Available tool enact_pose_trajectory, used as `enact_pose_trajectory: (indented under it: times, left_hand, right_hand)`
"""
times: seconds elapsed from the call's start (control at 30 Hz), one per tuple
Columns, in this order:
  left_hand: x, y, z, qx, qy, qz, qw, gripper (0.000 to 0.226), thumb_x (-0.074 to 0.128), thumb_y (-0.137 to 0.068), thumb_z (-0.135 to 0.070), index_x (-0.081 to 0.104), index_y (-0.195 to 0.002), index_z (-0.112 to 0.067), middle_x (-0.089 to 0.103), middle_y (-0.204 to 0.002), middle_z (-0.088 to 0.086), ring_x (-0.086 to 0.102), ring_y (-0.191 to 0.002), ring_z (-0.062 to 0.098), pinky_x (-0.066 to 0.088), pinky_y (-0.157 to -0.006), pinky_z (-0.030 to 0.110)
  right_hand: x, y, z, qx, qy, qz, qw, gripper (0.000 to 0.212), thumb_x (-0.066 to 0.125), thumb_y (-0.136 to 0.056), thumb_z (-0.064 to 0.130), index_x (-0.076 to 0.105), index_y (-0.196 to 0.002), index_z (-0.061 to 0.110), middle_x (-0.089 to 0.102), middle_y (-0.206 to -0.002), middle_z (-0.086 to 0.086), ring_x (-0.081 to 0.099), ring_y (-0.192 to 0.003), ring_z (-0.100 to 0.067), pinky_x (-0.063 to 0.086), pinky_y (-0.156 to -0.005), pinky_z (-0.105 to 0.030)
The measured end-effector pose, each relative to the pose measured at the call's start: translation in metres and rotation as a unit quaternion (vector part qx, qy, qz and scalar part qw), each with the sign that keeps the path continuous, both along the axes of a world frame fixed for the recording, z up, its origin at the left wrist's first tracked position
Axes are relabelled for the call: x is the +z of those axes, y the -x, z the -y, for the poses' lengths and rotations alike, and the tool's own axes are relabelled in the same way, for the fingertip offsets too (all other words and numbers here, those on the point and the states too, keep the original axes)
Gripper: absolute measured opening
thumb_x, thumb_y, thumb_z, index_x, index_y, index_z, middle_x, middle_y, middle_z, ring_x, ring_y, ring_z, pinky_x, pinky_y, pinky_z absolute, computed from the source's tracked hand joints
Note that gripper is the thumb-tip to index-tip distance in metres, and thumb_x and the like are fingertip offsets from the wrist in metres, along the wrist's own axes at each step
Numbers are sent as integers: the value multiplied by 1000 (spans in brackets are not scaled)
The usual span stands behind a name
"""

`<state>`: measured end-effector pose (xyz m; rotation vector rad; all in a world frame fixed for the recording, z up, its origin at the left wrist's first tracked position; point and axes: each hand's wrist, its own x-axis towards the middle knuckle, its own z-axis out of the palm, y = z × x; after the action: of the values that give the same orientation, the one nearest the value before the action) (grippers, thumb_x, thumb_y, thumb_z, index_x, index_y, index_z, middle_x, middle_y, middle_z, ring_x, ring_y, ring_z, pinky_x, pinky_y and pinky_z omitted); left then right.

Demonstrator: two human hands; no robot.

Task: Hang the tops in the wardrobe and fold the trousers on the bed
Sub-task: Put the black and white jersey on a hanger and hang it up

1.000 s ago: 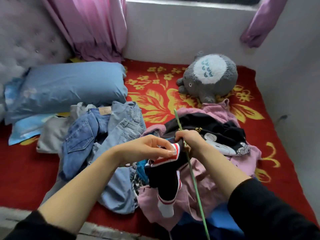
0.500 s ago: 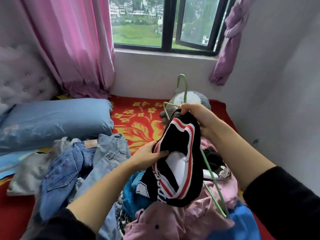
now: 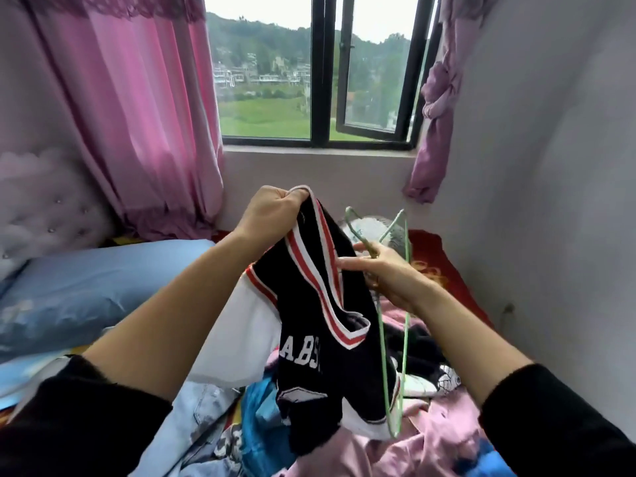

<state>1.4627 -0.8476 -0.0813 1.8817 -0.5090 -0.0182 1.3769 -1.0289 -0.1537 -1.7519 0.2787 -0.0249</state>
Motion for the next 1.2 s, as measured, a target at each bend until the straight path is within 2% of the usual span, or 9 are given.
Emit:
enact_pose_trajectory:
  times: [0.17,0.3,0.43,0.6,0.7,0.83,0.93,1.07,1.2]
  left_hand:
    - [26,7,9,-19,9,9,1000,29,51,-92,-41,58,-81,-15,50,-71,8,49,-59,22,42,-60,30]
    - [40,1,-3,16,-26,56,998,37,54,-92,-36,54,-65,-10,44,-62,9,47,-56,21,42,-57,26]
    - [46,-28,-44,103,-173,154,967,35,67,-84,-39,71,-70,-7,64,-65,6,58,-62,23,49,-63,31]
    - [26,-46,-88,171,-356,117,911,10,64,-76,-12,72,-73,-16,71,-71,4,65,-63,20,51,-61,26]
    - [34,-51,-85,219,-256,112,935,24,57,-79,-2,75,-87,-15,70,-73,7,65,-64,21,49,-59,23]
    - [52,-54,-75,160,73,-30,984,24,52,-89,1,69,-104,-8,65,-66,9,57,-38,8,50,-39,18]
    - [33,-41,-68,23,71,-155,985,16,55,-92,-6,68,-98,-11,63,-53,-3,53,-35,3,42,-35,13]
    - [12,-36,-51,-39,50,-239,969,28,72,-75,-23,73,-98,-8,68,-71,3,60,-51,12,46,-48,22]
    - [3,-30,-21,0,78,-243,967,18,67,-87,-21,72,-95,-5,71,-63,4,66,-48,12,49,-42,19]
  right_hand:
    - [-29,-13,-40,-138,117,62,981,62,81,-70,41,48,-117,15,60,-104,0,59,-94,-16,45,-76,-26]
    - [-18,-31,-28,-230,251,69,938,36,68,-76,18,51,-106,9,62,-108,-14,59,-101,-31,42,-78,-32]
    - [15,-36,11,-242,323,68,912,8,58,-79,11,55,-83,17,67,-94,-12,62,-95,-31,38,-72,-29]
    - [49,-36,59,-256,336,44,905,10,57,-76,8,60,-70,15,68,-88,-14,64,-93,-31,44,-74,-29]
    - [80,-35,66,-267,332,67,902,15,57,-77,4,59,-66,14,63,-78,-10,61,-84,-29,39,-69,-27]
    - [108,-30,68,-289,327,123,892,9,57,-80,3,65,-83,6,61,-80,-9,56,-78,-24,42,-69,-28]
    - [90,-33,73,-260,304,98,911,9,60,-76,2,65,-75,9,64,-78,-10,60,-81,-28,48,-73,-33]
    - [57,-31,80,-244,234,67,939,22,69,-73,0,60,-63,17,59,-66,-2,59,-79,-25,48,-75,-34]
    - [49,-20,74,-168,135,72,974,20,76,-80,22,62,-90,12,61,-72,-3,54,-61,-12,42,-55,-23]
